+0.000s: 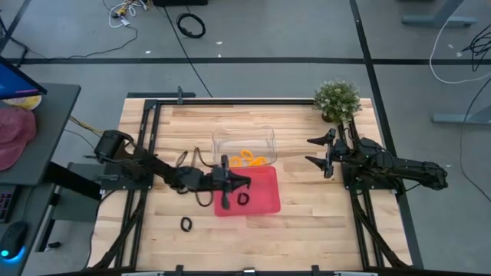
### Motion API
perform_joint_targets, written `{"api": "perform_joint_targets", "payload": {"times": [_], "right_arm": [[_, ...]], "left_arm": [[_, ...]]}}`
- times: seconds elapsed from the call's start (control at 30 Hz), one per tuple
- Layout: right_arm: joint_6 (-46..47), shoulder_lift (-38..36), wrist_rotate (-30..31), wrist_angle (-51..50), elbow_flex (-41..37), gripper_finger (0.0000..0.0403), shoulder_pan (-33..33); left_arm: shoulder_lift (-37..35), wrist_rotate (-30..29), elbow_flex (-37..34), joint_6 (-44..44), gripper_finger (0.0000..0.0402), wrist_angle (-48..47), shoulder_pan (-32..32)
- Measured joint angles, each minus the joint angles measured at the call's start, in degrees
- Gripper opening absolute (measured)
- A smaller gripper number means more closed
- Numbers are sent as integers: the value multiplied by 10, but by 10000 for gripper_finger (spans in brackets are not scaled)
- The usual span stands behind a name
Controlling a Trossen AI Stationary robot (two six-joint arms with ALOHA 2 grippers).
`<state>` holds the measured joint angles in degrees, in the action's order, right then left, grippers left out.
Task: Sort spring keychains
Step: Put the black spring keychain into the red bin
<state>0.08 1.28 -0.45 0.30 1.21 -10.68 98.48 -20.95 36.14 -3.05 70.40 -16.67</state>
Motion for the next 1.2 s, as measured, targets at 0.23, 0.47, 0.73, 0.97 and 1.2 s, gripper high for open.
{"api": "perform_joint_targets", "payload": {"times": [0.23, 0.47, 0.73, 0.97, 1.2], "right_arm": [[0, 0, 0, 0, 0, 324, 0], [0, 0, 0, 0, 0, 324, 0], [0, 0, 0, 0, 0, 324, 0], [0, 0, 0, 0, 0, 324, 0], [0, 0, 0, 0, 0, 324, 0]], "left_arm": [[-19, -4, -18, -2, 7, 2, -3], [-19, -4, -16, -2, 8, -5, -1], [-19, -4, -16, -3, 12, -8, 0], [-18, -4, -16, -3, 13, -13, 0], [-18, -4, -16, -4, 20, -13, 0]]}}
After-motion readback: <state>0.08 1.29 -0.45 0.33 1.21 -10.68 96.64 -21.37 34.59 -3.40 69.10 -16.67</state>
